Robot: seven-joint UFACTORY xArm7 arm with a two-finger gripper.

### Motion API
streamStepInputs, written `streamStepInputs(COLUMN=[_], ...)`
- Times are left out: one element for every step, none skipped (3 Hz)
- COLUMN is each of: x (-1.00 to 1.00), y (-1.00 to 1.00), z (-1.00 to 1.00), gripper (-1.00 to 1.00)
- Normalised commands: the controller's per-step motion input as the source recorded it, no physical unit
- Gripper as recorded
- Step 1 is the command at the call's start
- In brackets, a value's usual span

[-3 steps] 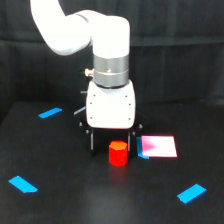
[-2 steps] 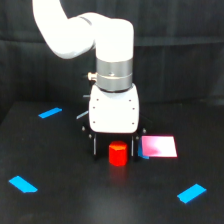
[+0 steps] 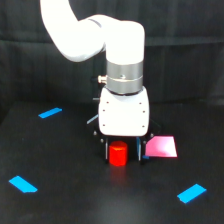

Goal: Pick up the red object from the table

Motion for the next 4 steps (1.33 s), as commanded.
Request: streamStepInputs(x=[-0.14, -0.12, -0.16, -0.14], y=[0.11, 0.01, 0.09, -0.06], z=[-0.17, -0.04, 0.0, -0.03], gripper=[-0.94, -0.88, -1.0, -0.95])
